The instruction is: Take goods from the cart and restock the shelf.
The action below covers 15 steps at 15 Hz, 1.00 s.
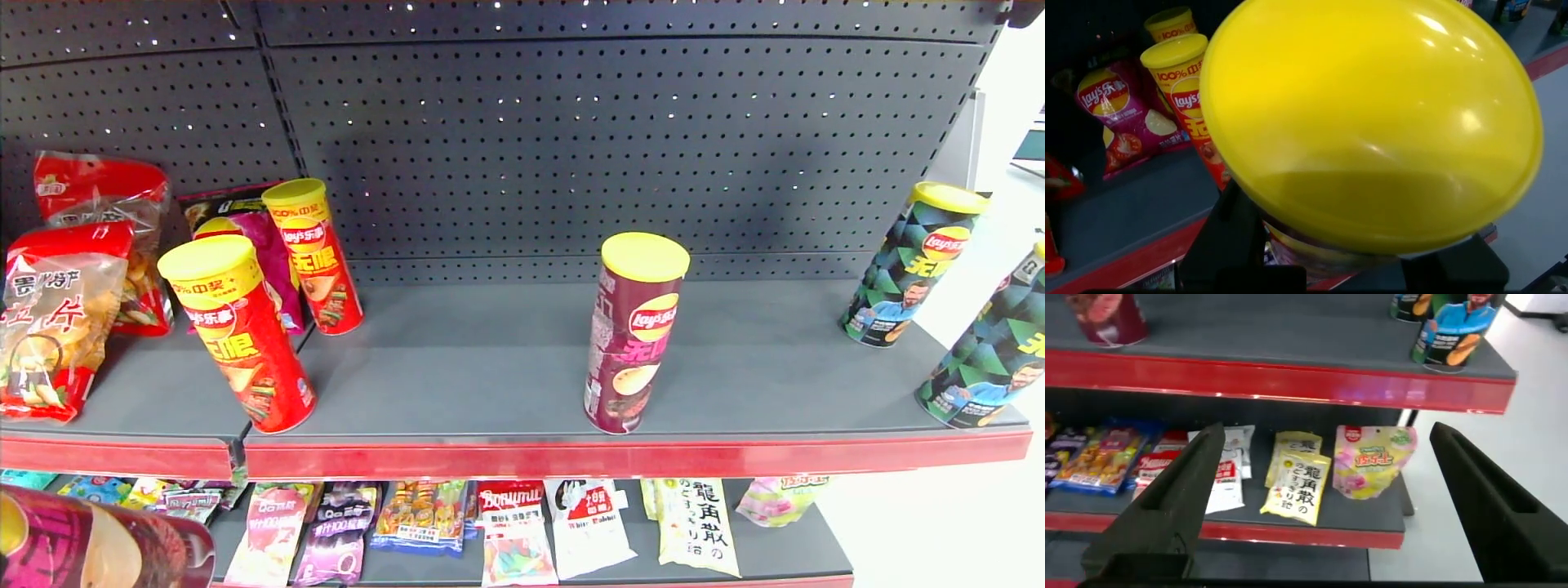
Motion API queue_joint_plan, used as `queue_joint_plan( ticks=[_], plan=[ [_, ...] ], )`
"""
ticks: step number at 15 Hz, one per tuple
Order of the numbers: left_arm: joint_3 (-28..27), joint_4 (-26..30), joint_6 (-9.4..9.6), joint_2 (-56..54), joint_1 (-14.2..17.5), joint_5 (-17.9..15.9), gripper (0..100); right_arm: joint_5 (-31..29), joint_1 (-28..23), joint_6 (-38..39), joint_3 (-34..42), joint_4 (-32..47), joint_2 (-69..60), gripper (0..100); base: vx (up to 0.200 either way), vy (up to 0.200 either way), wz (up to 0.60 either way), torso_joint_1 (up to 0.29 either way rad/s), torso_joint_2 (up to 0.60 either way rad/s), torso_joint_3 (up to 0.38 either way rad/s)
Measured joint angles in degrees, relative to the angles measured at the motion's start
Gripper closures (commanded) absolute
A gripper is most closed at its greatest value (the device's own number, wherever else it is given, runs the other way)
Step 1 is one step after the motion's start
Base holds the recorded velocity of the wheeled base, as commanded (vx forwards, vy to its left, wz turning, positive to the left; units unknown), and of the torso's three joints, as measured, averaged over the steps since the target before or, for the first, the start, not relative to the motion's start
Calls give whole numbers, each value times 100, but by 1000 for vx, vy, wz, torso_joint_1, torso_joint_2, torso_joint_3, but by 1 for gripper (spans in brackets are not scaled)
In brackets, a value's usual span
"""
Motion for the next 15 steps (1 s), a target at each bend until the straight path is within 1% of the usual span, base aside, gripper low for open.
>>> queue_joint_plan(
  ticks=[3,5,9,15],
  plan=[
    [13,6,0,-56,0,-26,100,-73,201,110,0,128,-279,0,0,0,0,0,0,0],
    [41,15,9,-78,0,-83,100,-189,226,318,0,143,-360,0,0,0,0,0,0,0],
    [52,22,9,-69,-5,-158,100,-307,236,369,10,145,-404,0,0,0,0,0,0,0],
    [46,20,11,-44,-5,-140,100,-310,239,358,10,148,-417,0,0,0,-600,5,1,1]
  ],
)
